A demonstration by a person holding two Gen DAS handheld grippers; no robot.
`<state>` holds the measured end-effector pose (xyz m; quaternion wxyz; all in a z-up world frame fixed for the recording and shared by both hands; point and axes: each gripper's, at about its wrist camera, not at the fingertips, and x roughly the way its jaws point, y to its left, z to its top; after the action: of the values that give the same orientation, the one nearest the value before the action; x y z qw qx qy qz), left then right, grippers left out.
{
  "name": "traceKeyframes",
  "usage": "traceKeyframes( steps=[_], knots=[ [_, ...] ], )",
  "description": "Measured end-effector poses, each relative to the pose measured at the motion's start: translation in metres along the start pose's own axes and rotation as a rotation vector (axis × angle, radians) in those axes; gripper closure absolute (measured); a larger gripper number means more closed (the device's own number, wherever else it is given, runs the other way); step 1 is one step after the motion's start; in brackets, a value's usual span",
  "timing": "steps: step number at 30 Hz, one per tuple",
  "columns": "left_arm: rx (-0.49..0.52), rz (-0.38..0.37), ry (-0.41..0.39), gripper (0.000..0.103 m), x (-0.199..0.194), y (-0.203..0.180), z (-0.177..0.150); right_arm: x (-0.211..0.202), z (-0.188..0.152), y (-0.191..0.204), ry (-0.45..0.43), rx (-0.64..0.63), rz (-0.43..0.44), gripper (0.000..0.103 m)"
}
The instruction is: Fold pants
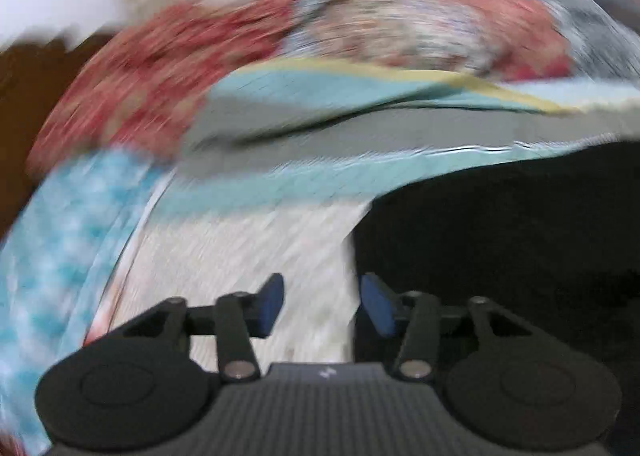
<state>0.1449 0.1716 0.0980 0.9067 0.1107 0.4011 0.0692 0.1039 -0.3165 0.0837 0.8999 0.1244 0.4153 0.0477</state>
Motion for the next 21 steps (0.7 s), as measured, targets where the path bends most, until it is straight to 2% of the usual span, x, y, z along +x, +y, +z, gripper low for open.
traceKeyframes(
  steps=[4,7,10,13,16,18,21],
  knots=[
    [0.118,-0.074,0.033,0.056,0.080,-0.039,0.058,0.014,0.056,-0.045,-0.031,0.079,-0.103,0.041],
    [0.157,-0.090,0.075,0.045,0.135,-0.061,0.074,0.028,0.102,-0.090,-0.043,0.213,-0.136,0.041],
    [0.210,-0.062,0.129,0.043,0.173,-0.072,0.071,0.045,0.145,-0.132,-0.061,0.328,-0.163,0.041],
    [0.227,-0.078,0.133,0.044,0.181,-0.075,0.061,0.077,0.179,-0.157,-0.067,0.402,-0.207,0.041],
    [0.250,-0.100,0.121,0.058,0.178,-0.079,0.058,0.112,0.197,-0.177,-0.067,0.421,-0.313,0.041],
    [0.276,-0.106,0.114,0.072,0.174,-0.085,0.056,0.137,0.207,-0.189,-0.061,0.427,-0.379,0.041],
    [0.308,-0.070,0.099,0.082,0.169,-0.095,0.051,0.171,0.213,-0.196,-0.039,0.433,-0.455,0.041]
  ],
)
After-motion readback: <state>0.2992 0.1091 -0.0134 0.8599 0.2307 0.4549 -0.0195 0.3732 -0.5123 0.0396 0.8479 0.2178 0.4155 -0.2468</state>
